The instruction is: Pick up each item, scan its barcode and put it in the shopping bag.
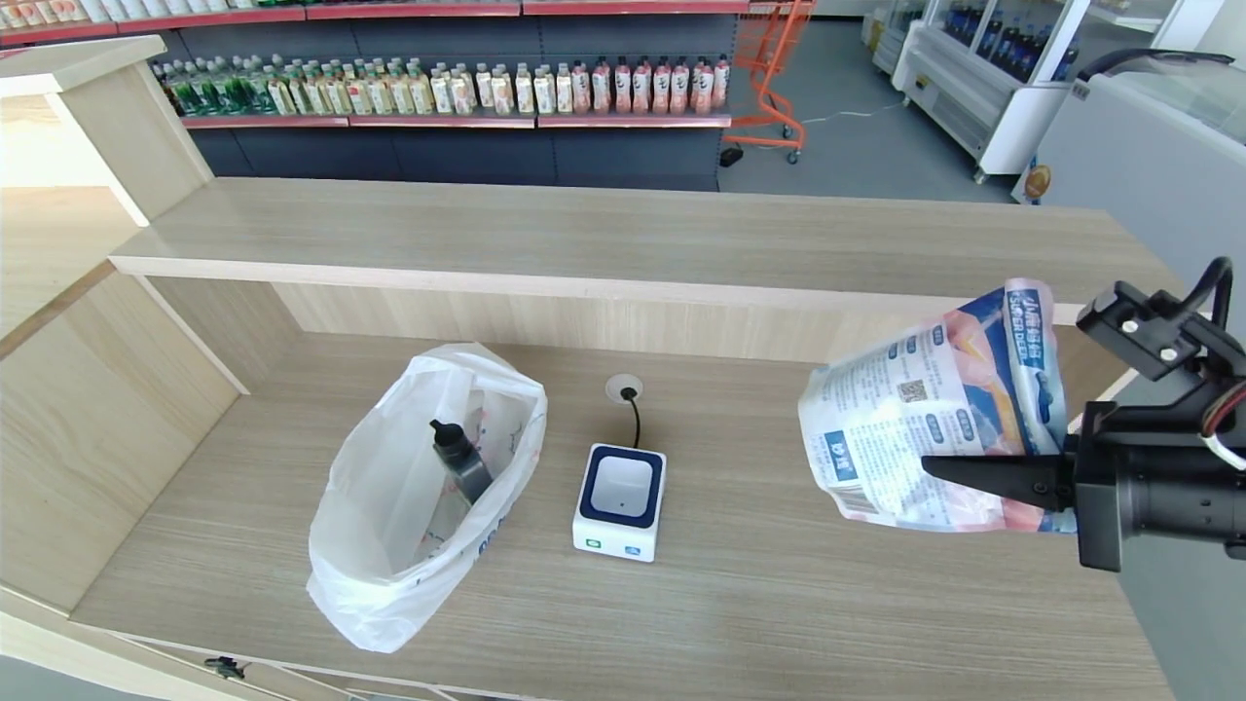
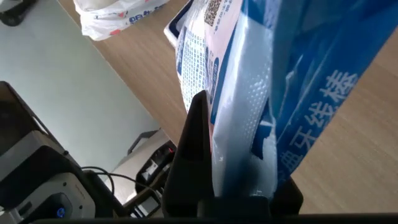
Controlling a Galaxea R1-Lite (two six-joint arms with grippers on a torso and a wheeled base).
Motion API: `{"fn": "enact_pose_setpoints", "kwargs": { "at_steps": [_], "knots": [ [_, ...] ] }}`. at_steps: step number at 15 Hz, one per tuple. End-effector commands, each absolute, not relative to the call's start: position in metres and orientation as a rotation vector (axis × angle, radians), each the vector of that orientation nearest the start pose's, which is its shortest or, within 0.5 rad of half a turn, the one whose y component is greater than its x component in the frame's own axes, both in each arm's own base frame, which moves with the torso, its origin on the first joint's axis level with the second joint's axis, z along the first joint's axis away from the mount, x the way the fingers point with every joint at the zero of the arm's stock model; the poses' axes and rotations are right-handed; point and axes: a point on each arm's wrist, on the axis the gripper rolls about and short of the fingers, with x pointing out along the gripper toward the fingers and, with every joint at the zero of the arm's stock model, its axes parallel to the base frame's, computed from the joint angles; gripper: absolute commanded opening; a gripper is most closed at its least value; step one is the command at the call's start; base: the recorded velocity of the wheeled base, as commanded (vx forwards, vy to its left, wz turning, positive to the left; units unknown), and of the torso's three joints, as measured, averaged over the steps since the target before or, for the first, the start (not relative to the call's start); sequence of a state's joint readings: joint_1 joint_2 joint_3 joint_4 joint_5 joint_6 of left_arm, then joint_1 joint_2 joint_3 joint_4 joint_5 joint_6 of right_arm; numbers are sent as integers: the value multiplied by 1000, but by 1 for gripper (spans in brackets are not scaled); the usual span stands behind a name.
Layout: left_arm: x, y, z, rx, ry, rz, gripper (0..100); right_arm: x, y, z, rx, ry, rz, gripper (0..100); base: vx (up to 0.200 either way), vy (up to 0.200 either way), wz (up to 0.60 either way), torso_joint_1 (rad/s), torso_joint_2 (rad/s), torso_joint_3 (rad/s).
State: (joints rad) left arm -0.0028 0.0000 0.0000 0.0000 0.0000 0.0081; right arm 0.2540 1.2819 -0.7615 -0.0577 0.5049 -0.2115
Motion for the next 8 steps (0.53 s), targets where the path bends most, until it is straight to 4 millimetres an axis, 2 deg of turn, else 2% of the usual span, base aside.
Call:
{"fn": "enact_pose_setpoints", "kwargs": {
  "at_steps": [1, 5, 8],
  "knots": [
    [-23, 0, 75, 9, 0, -2, 100, 194, 61, 219, -135, 413, 790, 0, 0, 200, 0, -2, -2, -2],
    [-23, 0, 75, 12, 0, -2, 100, 207, 65, 209, -175, 445, 797, 0, 0, 200, 0, 2, 4, 4],
    [-23, 0, 75, 25, 0, -2, 100, 247, 59, 194, -316, 425, 780, 0, 0, 200, 0, 5, 4, 4]
  ]
}}
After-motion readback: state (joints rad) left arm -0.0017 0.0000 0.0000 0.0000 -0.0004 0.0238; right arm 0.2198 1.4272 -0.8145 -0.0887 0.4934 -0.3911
